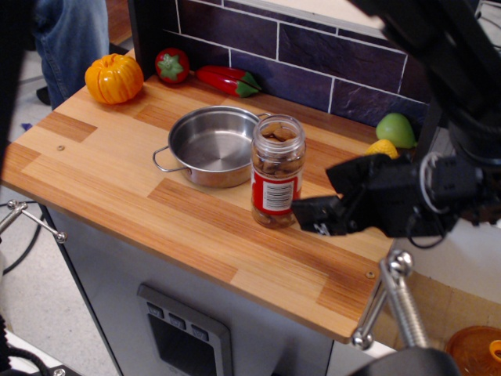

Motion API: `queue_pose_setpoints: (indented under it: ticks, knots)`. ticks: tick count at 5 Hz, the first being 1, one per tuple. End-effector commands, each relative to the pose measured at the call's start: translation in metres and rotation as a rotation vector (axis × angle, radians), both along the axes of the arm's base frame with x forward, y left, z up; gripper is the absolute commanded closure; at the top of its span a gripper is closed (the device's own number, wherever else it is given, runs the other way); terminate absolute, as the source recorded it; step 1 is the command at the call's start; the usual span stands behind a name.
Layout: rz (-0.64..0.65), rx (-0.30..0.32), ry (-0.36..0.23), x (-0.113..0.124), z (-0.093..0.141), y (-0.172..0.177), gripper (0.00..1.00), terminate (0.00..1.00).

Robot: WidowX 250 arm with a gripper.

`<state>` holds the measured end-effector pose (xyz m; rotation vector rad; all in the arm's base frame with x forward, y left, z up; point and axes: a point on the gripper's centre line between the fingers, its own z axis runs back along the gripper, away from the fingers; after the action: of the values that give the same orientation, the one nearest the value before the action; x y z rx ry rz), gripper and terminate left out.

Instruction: Pour almonds in pot

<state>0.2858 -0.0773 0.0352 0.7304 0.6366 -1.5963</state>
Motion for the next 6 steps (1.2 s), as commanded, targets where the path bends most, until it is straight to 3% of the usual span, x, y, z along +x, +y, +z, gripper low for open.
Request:
queue_pose_setpoints:
  ticks: [1, 2, 3, 5, 6]
  knots:
    - [0.045, 0.02, -0.012, -0.013, 0.024, 0.029, 0.0, 0.0]
    - [0.05, 0.055, -0.021, -0.018, 0.026, 0.042, 0.0, 0.0]
    - [0.039, 0.13, -0.055, -0.014, 0.024, 0.061, 0.0, 0.0]
    - [-0.005, 0.172, -0.218, -0.003, 0.027, 0.082, 0.0, 0.0]
    - [-0.001, 0.192, -0.232, -0.002, 0.027, 0.097, 0.0, 0.0]
